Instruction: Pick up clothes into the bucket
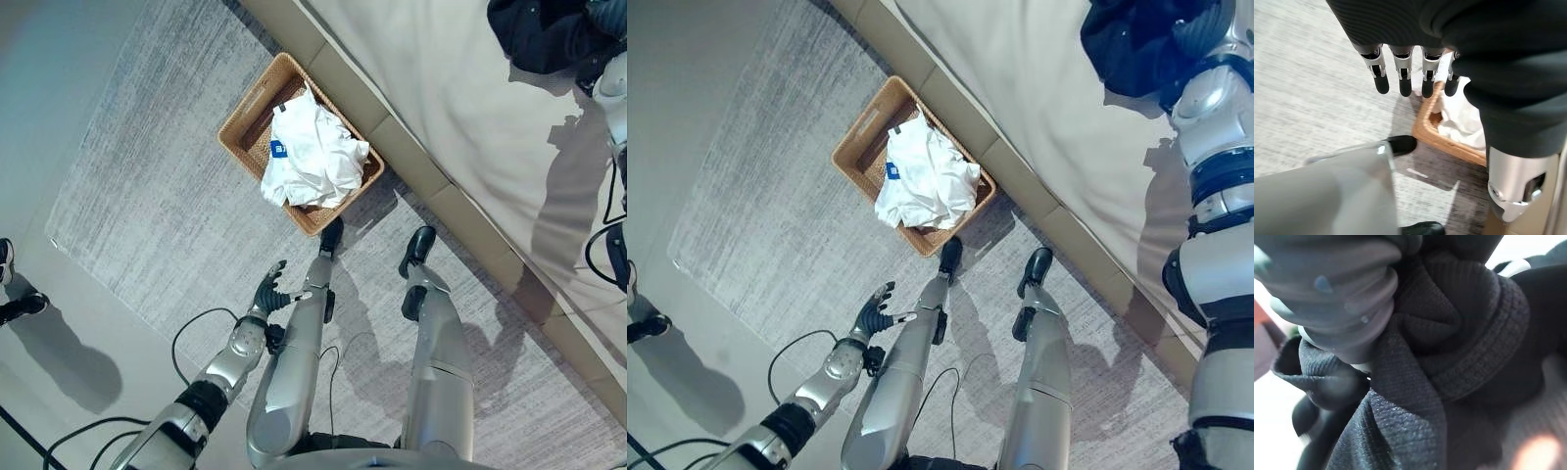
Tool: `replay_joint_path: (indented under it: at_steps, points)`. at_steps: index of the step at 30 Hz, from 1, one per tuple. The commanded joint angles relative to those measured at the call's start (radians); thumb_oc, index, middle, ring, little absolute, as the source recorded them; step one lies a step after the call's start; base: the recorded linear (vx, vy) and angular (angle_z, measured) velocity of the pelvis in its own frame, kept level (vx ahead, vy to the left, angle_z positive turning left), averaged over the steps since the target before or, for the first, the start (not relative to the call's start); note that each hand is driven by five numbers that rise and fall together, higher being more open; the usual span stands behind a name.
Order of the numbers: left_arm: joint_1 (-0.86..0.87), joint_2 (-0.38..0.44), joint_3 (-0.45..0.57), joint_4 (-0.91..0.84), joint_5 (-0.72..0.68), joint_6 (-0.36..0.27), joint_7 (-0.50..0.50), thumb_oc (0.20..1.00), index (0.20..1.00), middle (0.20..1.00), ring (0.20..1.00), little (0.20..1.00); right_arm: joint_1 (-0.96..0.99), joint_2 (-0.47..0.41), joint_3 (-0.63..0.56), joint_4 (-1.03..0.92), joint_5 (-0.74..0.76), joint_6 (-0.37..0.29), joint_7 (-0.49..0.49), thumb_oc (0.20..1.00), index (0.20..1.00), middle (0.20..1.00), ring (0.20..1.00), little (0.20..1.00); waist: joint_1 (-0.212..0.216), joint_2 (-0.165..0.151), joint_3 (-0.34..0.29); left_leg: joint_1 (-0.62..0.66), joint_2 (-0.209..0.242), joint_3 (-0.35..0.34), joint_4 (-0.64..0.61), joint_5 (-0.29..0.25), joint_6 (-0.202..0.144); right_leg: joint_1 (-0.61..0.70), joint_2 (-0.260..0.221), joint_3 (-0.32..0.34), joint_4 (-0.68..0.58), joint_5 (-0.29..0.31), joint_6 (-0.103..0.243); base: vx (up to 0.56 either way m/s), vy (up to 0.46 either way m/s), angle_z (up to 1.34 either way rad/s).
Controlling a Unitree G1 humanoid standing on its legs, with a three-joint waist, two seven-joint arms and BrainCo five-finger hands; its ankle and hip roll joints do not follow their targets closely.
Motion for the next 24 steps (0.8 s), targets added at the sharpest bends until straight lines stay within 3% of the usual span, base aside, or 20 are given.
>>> replay_joint_path:
  at_steps: [1,2,4,5,9,14,15,18,22,23,24]
  points:
    - [0.048,0.046,0.033,-0.02,-0.01,-0.037,0.01,1.0,1.0,1.0,1.0,1.0,-0.089,-0.078,0.047,-0.112,0.041,-0.048,-0.078,0.2,0.2,0.2,0.2,0.2,-0.038,-0.06,0.012,0.061,0.01,0.012,0.04,-0.063,-0.001,0.142,0.011,0.026,-0.038,-0.009,0.088,-0.03,0.053,-0.2]
    - [0.055,0.059,0.055,-0.027,-0.007,-0.041,0.009,1.0,1.0,1.0,1.0,1.0,-0.095,-0.085,0.038,-0.166,0.045,-0.056,-0.098,0.2,0.2,0.2,0.2,0.2,-0.048,-0.087,0.012,0.111,0.017,0.027,0.052,-0.081,-0.001,0.202,0.022,0.035,-0.068,0.001,0.09,-0.02,0.046,-0.2]
    - [0.066,0.081,0.072,-0.062,0.005,-0.045,0.004,1.0,1.0,1.0,1.0,1.0,-0.092,-0.089,0.026,-0.213,0.037,-0.059,-0.105,0.2,0.2,0.2,0.2,0.2,-0.054,-0.107,0.012,0.174,0.025,0.041,0.059,-0.096,0.0,0.272,0.036,0.047,-0.097,0.007,0.091,-0.01,0.042,-0.39]
    - [0.068,0.082,0.072,-0.063,0.005,-0.044,0.004,1.0,1.0,1.0,1.0,1.0,-0.089,-0.089,0.024,-0.214,0.036,-0.058,-0.105,0.2,0.2,0.2,0.2,0.2,-0.052,-0.108,0.012,0.177,0.025,0.042,0.058,-0.097,0.0,0.275,0.037,0.047,-0.099,0.008,0.091,0.01,0.026,-0.49]
    - [0.075,0.145,0.143,-0.219,0.028,-0.068,-0.002,1.0,1.0,1.0,1.0,1.0,0.026,-0.091,-0.112,-0.364,0.059,-0.072,-0.124,0.2,0.2,0.2,0.2,0.2,-0.063,-0.138,0.004,0.381,0.034,0.065,0.063,-0.138,0.004,0.492,0.054,0.063,-0.153,0.001,0.09,0.04,0.029,-0.28]
    - [0.063,0.191,0.181,-0.342,0.043,-0.076,-0.016,1.0,1.0,1.0,1.0,1.0,0.177,-0.083,-0.209,-0.474,0.06,-0.078,-0.097,0.2,0.2,0.2,0.2,0.2,-0.071,-0.146,-0.078,0.491,0.035,0.069,0.02,-0.14,0.004,0.61,0.052,0.05,-0.202,-0.002,0.092,0.09,-0.015,-0.1]
    - [0.035,0.204,0.217,-0.446,0.047,-0.082,-0.01,1.0,1.0,1.0,1.0,1.0,0.254,-0.079,-0.256,-0.535,0.057,-0.078,-0.092,0.2,0.2,0.2,0.2,0.2,-0.077,-0.141,-0.126,0.545,0.034,0.069,-0.007,-0.146,0.002,0.668,0.053,0.032,-0.23,-0.013,0.091,0.08,-0.015,0.08]
    - [-0.023,0.2,0.234,-0.531,-0.013,-0.089,-0.034,1.0,1.0,1.0,1.0,1.0,0.329,-0.072,-0.285,-0.593,0.047,-0.072,-0.049,0.2,0.2,0.2,0.2,0.2,-0.085,-0.147,-0.203,0.613,0.035,0.074,-0.051,-0.146,0.002,0.74,0.065,0.022,-0.285,-0.01,0.094,0.1,-0.016,0.04]
    - [-0.116,0.198,0.217,-0.562,-0.076,-0.079,-0.077,1.0,1.0,1.0,1.0,1.0,0.429,-0.033,-0.32,-0.661,0.082,-0.075,0.009,0.2,0.2,0.2,0.2,0.2,-0.101,-0.152,-0.3,0.701,0.052,0.098,-0.116,-0.139,0.007,0.816,0.08,0.033,-0.336,-0.004,0.099,0.08,-0.004,-0.01]
    - [-0.116,0.198,0.216,-0.562,-0.076,-0.079,-0.077,1.0,1.0,1.0,1.0,1.0,0.431,-0.033,-0.322,-0.662,0.082,-0.074,0.009,0.2,0.2,0.2,0.2,0.2,-0.1,-0.153,-0.299,0.703,0.052,0.099,-0.117,-0.139,0.007,0.818,0.08,0.033,-0.337,-0.004,0.099,0.08,0.001,-0.18]
    - [-0.188,0.217,0.199,-0.583,-0.101,-0.084,-0.09,1.0,1.0,1.0,1.0,1.0,0.452,-0.024,-0.315,-0.68,0.108,-0.08,0.046,0.2,0.2,0.2,0.2,0.2,-0.11,-0.15,-0.344,0.739,0.062,0.108,-0.152,-0.133,0.01,0.846,0.085,0.038,-0.352,-0.005,0.102,0.03,-0.001,-0.23]
